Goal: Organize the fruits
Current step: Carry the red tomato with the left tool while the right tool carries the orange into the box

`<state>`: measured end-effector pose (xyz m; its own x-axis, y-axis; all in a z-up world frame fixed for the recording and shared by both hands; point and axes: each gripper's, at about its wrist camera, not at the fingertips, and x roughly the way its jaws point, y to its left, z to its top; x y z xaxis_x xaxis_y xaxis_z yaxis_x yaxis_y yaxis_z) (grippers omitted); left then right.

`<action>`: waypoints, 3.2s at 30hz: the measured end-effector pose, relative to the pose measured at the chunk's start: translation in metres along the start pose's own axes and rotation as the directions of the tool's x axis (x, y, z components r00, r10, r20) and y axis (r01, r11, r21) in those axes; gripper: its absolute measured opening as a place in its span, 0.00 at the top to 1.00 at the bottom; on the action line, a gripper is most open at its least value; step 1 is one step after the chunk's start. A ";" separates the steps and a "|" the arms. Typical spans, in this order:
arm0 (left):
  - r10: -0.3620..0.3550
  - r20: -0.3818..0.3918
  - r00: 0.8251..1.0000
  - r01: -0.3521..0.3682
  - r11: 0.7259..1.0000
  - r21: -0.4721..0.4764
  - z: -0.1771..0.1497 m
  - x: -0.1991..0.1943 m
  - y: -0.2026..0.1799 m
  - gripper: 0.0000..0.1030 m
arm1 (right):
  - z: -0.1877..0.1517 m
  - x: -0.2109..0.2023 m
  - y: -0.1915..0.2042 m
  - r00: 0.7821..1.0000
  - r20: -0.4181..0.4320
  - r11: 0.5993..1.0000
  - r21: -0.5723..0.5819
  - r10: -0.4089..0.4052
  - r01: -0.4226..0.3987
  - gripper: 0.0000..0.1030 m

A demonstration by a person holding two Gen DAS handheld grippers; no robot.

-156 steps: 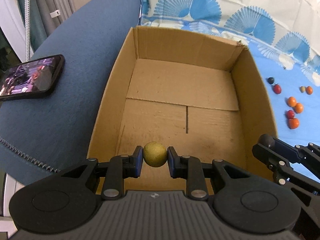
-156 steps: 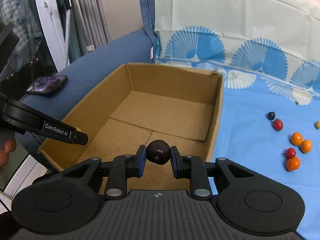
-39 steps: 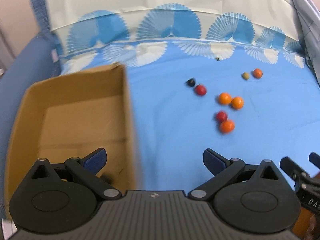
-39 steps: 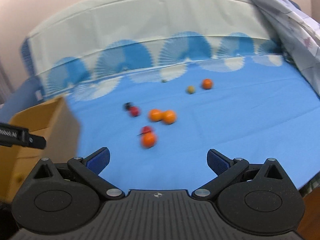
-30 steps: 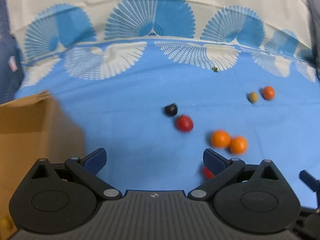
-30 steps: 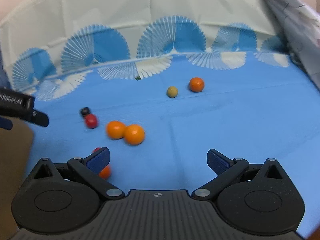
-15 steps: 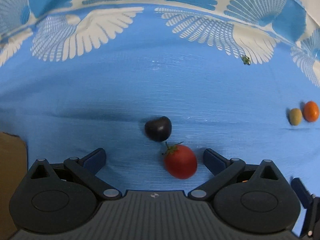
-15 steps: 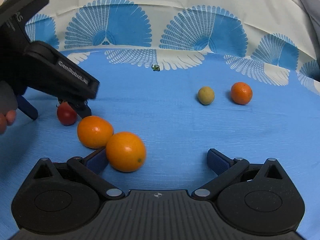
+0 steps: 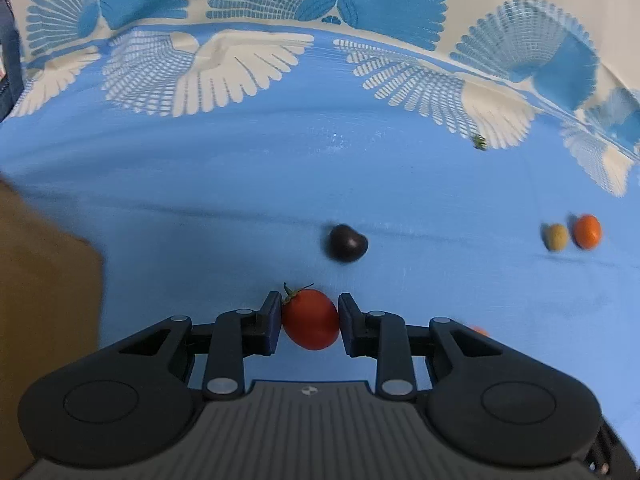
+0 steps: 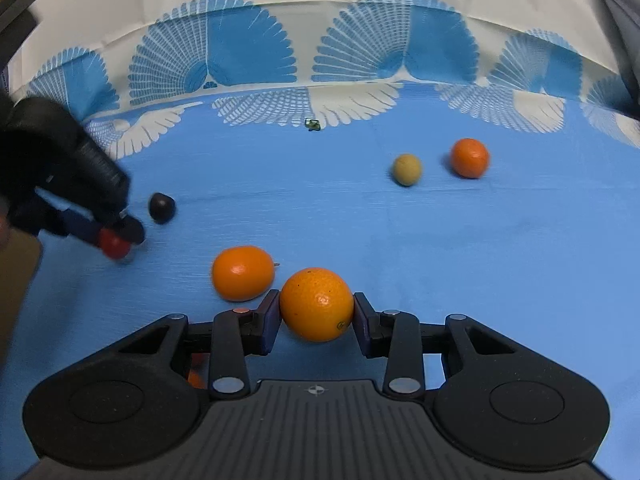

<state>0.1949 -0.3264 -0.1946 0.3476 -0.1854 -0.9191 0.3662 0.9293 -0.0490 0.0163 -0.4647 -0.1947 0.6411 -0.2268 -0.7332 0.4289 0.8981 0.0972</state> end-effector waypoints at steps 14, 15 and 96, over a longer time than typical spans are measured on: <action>-0.049 0.094 0.994 0.044 0.998 0.053 -0.096 -0.175 0.060 0.67 | -0.021 -0.151 0.044 0.993 0.009 0.993 0.025 0.117 -0.117 0.62; -0.049 0.100 0.994 0.044 0.998 0.054 -0.105 -0.188 0.067 0.67 | -0.024 -0.165 0.050 0.991 0.014 0.991 0.026 0.132 -0.133 0.62; 0.115 0.180 0.977 -0.090 0.986 -0.139 -0.199 -0.276 0.319 0.67 | -0.066 -0.249 0.306 0.916 -0.124 0.860 -0.317 0.381 -0.401 0.62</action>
<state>0.0440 0.0852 -0.0346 0.5373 -0.1324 -0.8330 0.2098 0.9775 -0.0200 -0.0543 -0.1081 -0.0268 0.6719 0.1813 -0.7181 -0.0895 0.9824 0.1642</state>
